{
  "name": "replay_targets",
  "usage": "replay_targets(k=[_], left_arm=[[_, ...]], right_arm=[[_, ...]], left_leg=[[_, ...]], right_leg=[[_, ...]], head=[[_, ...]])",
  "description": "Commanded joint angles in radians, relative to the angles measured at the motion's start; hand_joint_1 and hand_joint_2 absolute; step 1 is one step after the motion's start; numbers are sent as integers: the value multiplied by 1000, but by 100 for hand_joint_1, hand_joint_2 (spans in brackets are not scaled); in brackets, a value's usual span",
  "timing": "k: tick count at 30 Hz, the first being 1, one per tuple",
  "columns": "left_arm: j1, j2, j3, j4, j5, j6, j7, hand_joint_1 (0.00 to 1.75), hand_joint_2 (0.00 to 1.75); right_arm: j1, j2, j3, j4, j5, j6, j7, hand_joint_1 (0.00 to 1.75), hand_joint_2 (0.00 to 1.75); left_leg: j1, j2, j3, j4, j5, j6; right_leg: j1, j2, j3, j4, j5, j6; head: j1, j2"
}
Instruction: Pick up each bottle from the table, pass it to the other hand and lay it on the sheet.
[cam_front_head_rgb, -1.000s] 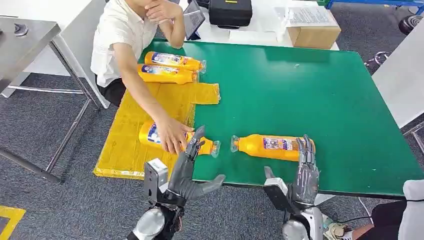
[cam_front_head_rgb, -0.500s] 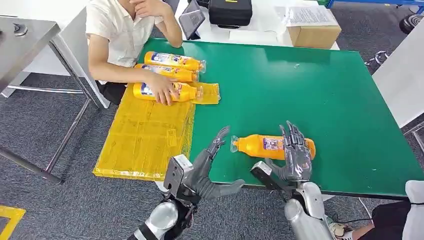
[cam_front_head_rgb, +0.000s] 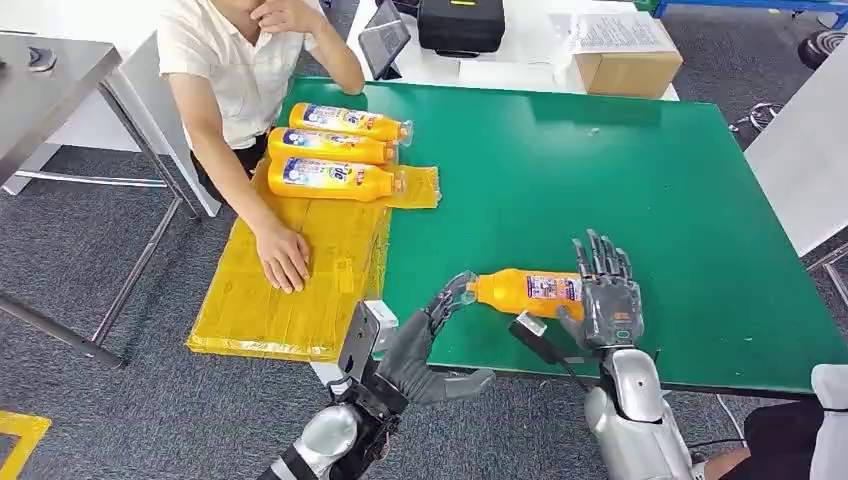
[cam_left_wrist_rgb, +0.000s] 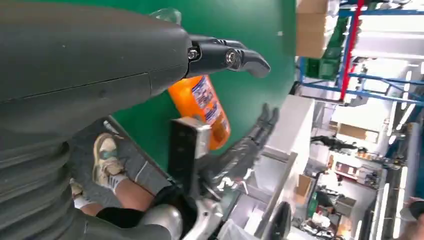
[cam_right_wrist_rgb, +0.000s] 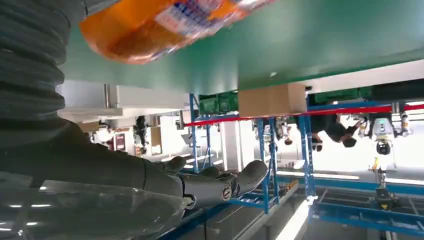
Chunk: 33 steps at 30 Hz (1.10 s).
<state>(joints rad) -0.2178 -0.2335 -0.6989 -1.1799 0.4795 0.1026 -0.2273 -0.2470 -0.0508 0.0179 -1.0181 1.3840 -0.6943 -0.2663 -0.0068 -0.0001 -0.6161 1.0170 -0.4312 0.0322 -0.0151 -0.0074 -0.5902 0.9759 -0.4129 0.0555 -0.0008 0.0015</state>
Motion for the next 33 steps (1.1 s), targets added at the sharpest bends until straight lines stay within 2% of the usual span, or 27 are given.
replay_targets(k=[1, 18, 25, 33], left_arm=[[-37, 22, -31, 57, -13, 24, 3, 0, 175], [-43, 24, -30, 72, -16, 28, 9, 0, 175], [-44, 25, -26, 81, -22, 35, 11, 0, 175], [-50, 24, -31, 83, -17, 23, 28, 0, 175]], right_arm=[[-11, -50, -14, 99, -77, -4, 7, 0, 175], [-6, -69, -32, 113, -119, -4, 11, 0, 175], [-1, -112, -27, 155, -160, -4, 16, 0, 175], [-108, -122, 49, 366, -224, 33, 37, 0, 175]], left_leg=[[1, -1, 4, -1, -1, -2], [1, 0, 3, -1, -1, -2], [1, -1, 5, -1, -1, -2], [1, 2, 3, -1, -1, -2]], right_leg=[[1, -1, 4, -1, -1, -2], [1, 0, 3, -1, -1, -2], [1, -1, 5, -2, -1, -2], [1, 2, 3, -1, 0, -2]], head=[[0, 0], [0, 0], [0, 0], [0, 0]])
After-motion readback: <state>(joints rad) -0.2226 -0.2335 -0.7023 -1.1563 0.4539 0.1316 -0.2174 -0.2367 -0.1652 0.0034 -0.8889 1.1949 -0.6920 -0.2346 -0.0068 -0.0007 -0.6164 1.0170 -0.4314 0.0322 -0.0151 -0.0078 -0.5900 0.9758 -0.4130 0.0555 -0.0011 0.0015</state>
